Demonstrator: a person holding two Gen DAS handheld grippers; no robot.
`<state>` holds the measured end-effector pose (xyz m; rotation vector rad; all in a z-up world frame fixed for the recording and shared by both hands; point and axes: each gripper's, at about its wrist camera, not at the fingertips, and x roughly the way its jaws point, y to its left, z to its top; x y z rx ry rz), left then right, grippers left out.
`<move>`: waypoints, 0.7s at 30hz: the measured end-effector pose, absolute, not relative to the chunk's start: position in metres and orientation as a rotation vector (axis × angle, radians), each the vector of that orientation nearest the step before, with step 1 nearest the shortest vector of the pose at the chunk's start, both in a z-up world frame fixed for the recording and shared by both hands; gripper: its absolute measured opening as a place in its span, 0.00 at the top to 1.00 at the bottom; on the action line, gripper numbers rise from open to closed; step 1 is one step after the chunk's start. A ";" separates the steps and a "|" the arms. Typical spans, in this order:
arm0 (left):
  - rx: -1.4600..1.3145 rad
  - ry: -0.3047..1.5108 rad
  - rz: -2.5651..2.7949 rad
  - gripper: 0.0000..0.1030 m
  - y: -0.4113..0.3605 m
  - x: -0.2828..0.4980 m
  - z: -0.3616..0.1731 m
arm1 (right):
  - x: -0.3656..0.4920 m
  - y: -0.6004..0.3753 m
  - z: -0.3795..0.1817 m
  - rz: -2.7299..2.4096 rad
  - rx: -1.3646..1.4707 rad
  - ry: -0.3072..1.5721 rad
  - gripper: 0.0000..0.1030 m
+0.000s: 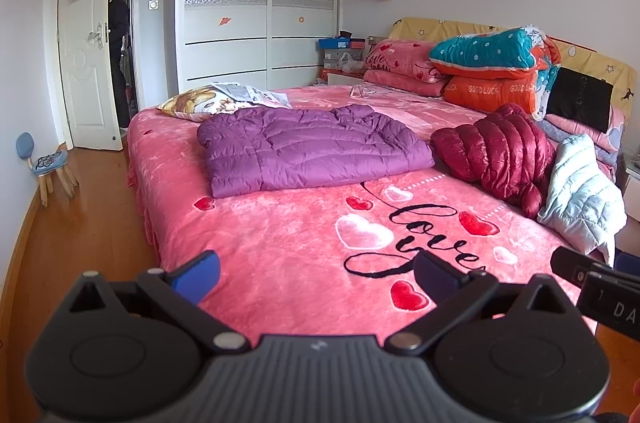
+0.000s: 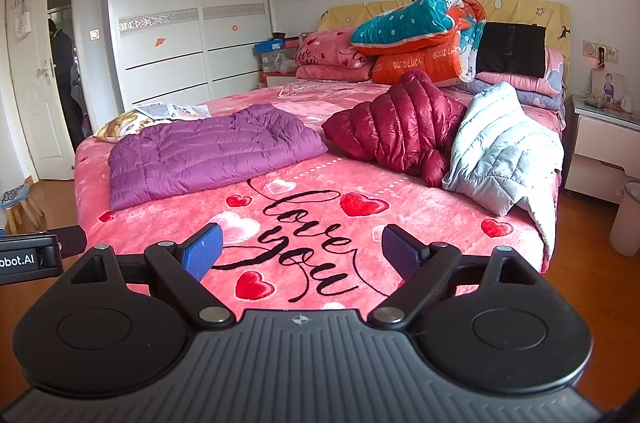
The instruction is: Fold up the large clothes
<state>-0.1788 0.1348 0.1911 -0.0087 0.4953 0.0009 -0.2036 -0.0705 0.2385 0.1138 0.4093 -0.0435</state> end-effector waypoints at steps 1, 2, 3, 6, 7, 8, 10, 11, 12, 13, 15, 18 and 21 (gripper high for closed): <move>-0.009 0.498 0.001 0.01 0.134 -0.178 0.191 | -0.203 -0.071 0.238 -0.043 0.115 0.411 0.00; -0.010 0.500 0.002 0.01 0.134 -0.178 0.190 | -0.203 -0.071 0.238 -0.043 0.116 0.412 0.00; -0.009 0.502 0.003 0.01 0.134 -0.178 0.189 | -0.202 -0.071 0.238 -0.043 0.118 0.413 0.00; -0.005 0.503 0.007 0.01 0.134 -0.177 0.189 | -0.202 -0.072 0.237 -0.045 0.120 0.414 0.00; -0.004 0.503 0.008 0.01 0.134 -0.177 0.188 | -0.202 -0.072 0.237 -0.045 0.120 0.414 0.00; -0.004 0.503 0.009 0.01 0.134 -0.177 0.188 | -0.202 -0.072 0.237 -0.045 0.120 0.414 0.00; -0.003 0.503 0.010 0.01 0.134 -0.177 0.188 | -0.202 -0.072 0.237 -0.045 0.120 0.414 0.00; -0.003 0.504 0.009 0.01 0.133 -0.177 0.188 | -0.202 -0.072 0.237 -0.045 0.120 0.415 0.00; -0.003 0.503 0.010 0.01 0.133 -0.177 0.188 | -0.201 -0.072 0.237 -0.044 0.121 0.416 0.00; -0.002 0.502 0.011 0.01 0.133 -0.177 0.188 | -0.201 -0.072 0.236 -0.044 0.121 0.416 0.00; -0.002 0.502 0.012 0.01 0.134 -0.176 0.188 | -0.201 -0.071 0.236 -0.044 0.122 0.415 0.00; -0.005 0.500 0.013 0.01 0.134 -0.176 0.188 | -0.201 -0.071 0.235 -0.042 0.123 0.416 0.00; -0.004 0.499 0.021 0.01 0.134 -0.175 0.186 | -0.201 -0.072 0.235 -0.040 0.125 0.417 0.00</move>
